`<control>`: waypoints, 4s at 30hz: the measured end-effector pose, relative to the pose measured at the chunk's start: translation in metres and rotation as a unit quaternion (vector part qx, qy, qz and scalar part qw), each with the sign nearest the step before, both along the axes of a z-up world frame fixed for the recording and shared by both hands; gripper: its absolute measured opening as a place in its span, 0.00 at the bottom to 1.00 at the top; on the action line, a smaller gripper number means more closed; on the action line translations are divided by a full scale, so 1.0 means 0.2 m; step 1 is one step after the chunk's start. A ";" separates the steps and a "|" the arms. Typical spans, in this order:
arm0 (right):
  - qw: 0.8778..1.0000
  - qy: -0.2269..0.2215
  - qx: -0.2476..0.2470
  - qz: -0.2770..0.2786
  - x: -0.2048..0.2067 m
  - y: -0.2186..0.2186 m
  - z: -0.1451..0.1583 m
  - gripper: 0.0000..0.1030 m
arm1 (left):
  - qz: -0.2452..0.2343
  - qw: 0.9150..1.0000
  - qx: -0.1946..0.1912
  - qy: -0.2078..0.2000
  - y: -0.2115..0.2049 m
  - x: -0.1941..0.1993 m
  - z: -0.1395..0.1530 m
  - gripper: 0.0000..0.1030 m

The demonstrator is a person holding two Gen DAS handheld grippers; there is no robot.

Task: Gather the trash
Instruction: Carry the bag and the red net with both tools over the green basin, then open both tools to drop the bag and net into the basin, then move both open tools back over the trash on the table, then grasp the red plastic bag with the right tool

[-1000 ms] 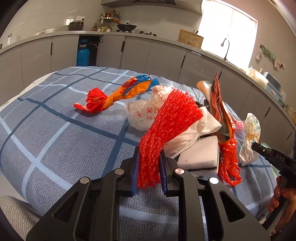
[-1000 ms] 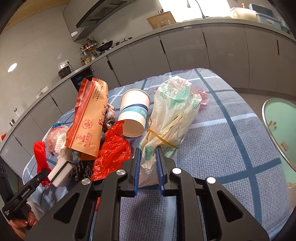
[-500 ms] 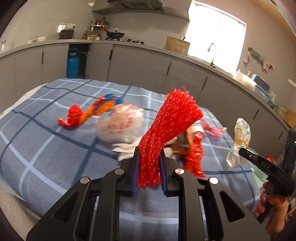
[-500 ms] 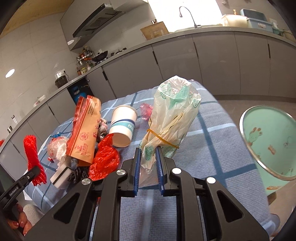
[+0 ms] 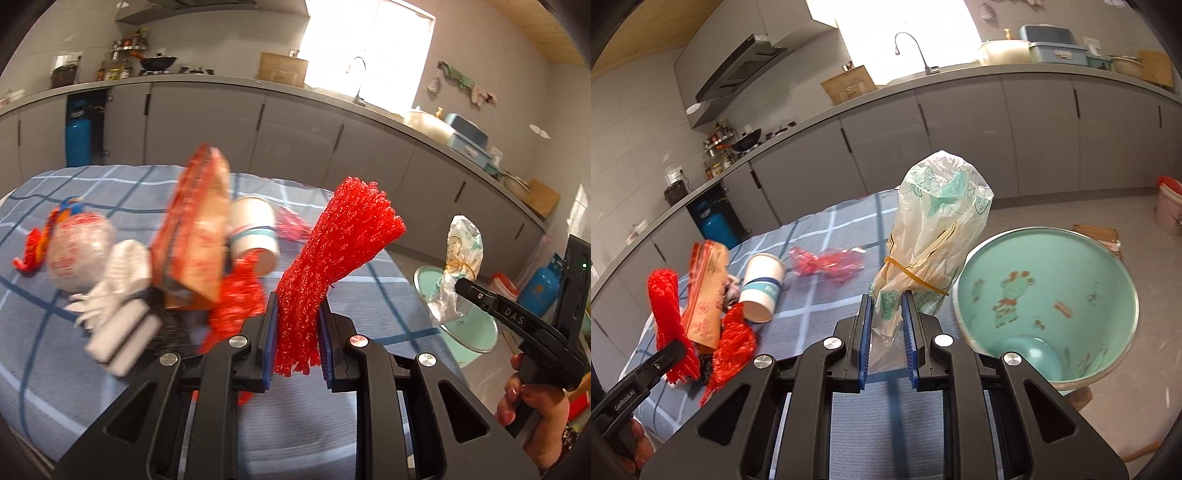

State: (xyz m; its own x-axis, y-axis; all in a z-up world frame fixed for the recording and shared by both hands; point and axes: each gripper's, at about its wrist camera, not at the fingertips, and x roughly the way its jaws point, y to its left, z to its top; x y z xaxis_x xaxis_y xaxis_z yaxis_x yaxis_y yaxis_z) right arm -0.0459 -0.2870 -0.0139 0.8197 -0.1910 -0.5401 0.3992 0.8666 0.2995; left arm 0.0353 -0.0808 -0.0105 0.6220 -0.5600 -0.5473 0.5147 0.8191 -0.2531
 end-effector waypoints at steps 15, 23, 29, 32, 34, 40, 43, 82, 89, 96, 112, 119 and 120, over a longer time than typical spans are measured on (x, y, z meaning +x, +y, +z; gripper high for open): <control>0.996 0.025 -0.029 -0.077 -0.22 -0.41 -0.06 0.17 | -0.100 0.995 0.017 0.024 -0.71 0.01 -0.06 0.20; 0.994 0.045 -0.023 -0.093 -0.25 -0.53 -0.15 0.17 | -0.135 0.989 0.041 0.038 -1.05 0.02 -0.15 0.20; 0.993 0.067 0.002 -0.094 -0.25 -0.60 -0.23 0.17 | -0.140 0.987 0.046 0.058 -1.22 0.07 -0.19 0.21; 0.992 0.075 0.011 -0.101 -0.25 -0.63 -0.24 0.18 | -0.155 0.984 0.057 0.066 -1.32 0.09 -0.21 0.23; 0.992 0.077 0.024 -0.100 -0.25 -0.64 -0.26 0.18 | -0.164 0.982 0.061 0.068 -1.36 0.10 -0.23 0.25; 0.990 0.095 0.021 -0.101 -0.21 -0.64 -0.28 0.20 | -0.147 0.985 0.046 0.080 -1.36 0.13 -0.26 0.71; 0.989 0.099 0.025 -0.109 -0.22 -0.65 -0.28 0.26 | -0.138 0.985 0.050 0.087 -1.34 0.16 -0.27 0.72; 0.992 0.052 -0.042 -0.106 -0.12 -0.34 -0.16 0.72 | 0.056 0.997 0.050 0.003 -0.11 0.07 -0.14 0.95; 0.995 0.044 -0.038 -0.084 -0.08 -0.21 -0.15 0.74 | 0.088 0.994 0.059 -0.017 0.14 0.02 -0.14 0.95; 0.997 0.052 -0.044 -0.046 0.00 -0.06 -0.18 0.76 | 0.135 0.987 0.068 -0.050 0.38 0.00 -0.12 0.95; 0.995 0.073 -0.049 0.057 0.16 0.35 -0.23 0.82 | 0.154 0.982 0.098 -0.038 0.63 0.10 -0.25 0.94; 0.993 0.072 -0.028 0.090 0.25 0.52 -0.24 0.82 | 0.140 0.987 0.079 -0.024 0.65 0.16 -0.27 0.87; 0.993 0.072 -0.025 0.095 0.27 0.55 -0.24 0.82 | 0.140 0.987 0.077 -0.022 0.66 0.17 -0.28 0.86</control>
